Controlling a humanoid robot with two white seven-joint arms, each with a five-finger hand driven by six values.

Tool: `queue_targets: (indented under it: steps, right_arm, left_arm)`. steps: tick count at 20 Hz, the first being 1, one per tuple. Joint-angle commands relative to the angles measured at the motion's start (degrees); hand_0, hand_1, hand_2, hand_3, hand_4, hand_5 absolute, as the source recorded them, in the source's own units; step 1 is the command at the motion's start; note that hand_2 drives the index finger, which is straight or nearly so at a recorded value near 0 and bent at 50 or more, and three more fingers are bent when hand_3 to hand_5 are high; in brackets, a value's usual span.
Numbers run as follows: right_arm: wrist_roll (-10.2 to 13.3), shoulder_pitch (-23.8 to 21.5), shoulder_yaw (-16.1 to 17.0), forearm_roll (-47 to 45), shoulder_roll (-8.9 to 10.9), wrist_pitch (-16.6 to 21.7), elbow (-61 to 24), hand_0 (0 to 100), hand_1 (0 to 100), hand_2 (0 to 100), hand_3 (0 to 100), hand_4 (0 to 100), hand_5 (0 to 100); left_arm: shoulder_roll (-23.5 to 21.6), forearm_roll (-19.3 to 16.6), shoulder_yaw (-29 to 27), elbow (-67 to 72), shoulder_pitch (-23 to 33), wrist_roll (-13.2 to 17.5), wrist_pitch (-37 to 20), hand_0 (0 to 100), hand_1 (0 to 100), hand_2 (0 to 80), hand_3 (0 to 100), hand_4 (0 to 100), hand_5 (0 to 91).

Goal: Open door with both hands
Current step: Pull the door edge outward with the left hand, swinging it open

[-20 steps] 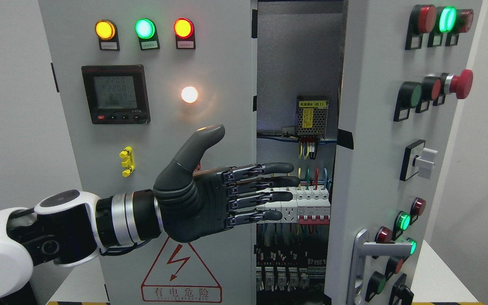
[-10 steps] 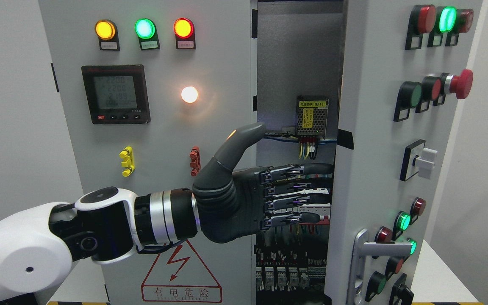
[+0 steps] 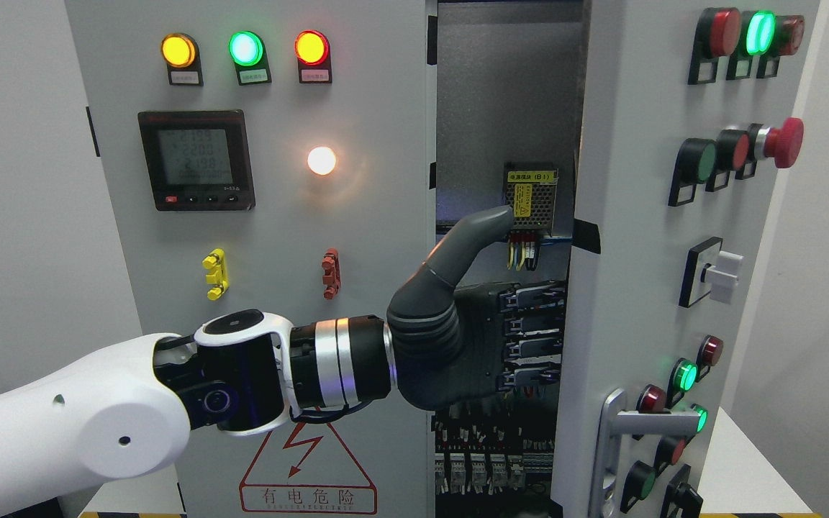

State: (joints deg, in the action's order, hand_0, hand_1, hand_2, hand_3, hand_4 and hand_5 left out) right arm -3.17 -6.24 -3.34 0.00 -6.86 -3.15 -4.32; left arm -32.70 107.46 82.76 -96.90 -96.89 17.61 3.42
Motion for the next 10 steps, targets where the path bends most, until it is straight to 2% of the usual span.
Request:
queue_targets:
  steps: [1, 10]
  right_arm:
    - [0.00, 0.00, 0.00, -1.85, 0.00, -0.01, 0.01, 0, 0, 0, 0, 0, 0]
    - [0.00, 0.00, 0.00, -1.85, 0.00, -0.01, 0.01, 0, 0, 0, 0, 0, 0]
  left_arm:
    - [6.33, -0.06, -1.01, 2.85, -0.05, -0.56, 0.09, 0, 0, 0.0, 0, 3, 0.0]
    - [11.16, -0.32, -1.63, 6.28, -0.05, -0.48, 0.09, 0, 0, 0.0, 0, 3, 0.0]
